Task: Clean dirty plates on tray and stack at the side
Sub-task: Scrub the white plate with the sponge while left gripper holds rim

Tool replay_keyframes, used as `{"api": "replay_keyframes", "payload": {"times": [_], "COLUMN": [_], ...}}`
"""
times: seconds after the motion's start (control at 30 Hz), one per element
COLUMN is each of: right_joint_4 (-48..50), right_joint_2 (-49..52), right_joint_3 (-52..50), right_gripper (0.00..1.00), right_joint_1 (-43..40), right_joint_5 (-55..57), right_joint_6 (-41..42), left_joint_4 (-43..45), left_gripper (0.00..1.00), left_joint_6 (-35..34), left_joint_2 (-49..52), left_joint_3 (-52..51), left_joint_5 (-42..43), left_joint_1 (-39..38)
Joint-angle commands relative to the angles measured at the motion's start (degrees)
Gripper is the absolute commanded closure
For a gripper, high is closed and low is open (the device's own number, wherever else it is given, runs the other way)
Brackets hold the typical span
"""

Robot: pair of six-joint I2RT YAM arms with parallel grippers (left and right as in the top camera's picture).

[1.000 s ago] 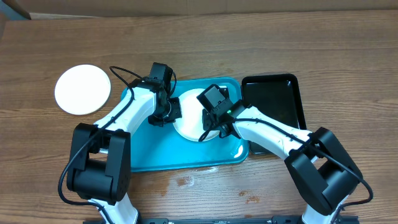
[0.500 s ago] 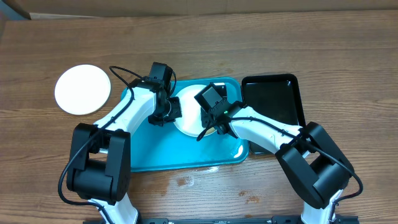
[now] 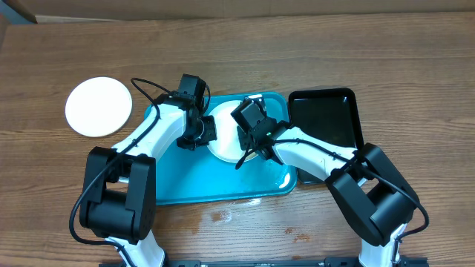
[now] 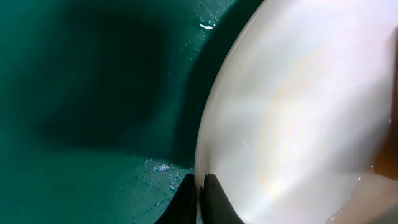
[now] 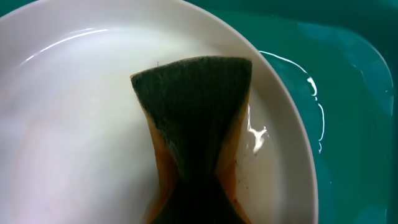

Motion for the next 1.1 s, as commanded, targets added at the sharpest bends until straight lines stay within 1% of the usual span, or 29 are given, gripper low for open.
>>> {"api": "replay_keyframes", "payload": {"times": [0.0,0.17,0.33,0.5,0.57,0.73,1.07], "right_joint_4": [0.76,2.78,5.16,7.19,7.85,9.51,14.32], "right_joint_2": [2.91,4.61,4.63,4.63,4.63,4.72,5.77], "right_joint_3": [-0.72,-0.72,-0.70,-0.70,-0.72,-0.72,-0.70], "right_gripper": [0.96,0.96,0.96,0.96,0.96,0.96,0.96], "right_joint_1": [-1.20,-2.82,-5.70,-8.87,-9.42,-9.44,-9.44], "right_joint_5": [0.76,-4.20,-5.75,-16.96,-19.26,-19.61,-19.58], "right_joint_6": [-1.95,-5.07,-5.86,-10.21,-11.45,-13.73,-13.92], "left_joint_4": [-0.87,-1.14,-1.31,-1.70,-1.77,-1.79,-2.27], "left_gripper": [0.96,0.96,0.96,0.96,0.96,0.96,0.96], "left_joint_6": [2.58,2.58,2.60,2.62,2.69,3.02,3.02], "left_joint_2": [0.96,0.98,0.96,0.96,0.96,0.96,0.96], "left_joint_3": [0.66,0.66,0.66,0.66,0.66,0.66,0.66], "left_joint_5": [-2.75,-2.89,-2.91,-2.93,-2.93,-2.91,-2.91], "left_joint_1": [0.22,0.22,0.22,0.22,0.22,0.22,0.22]}}
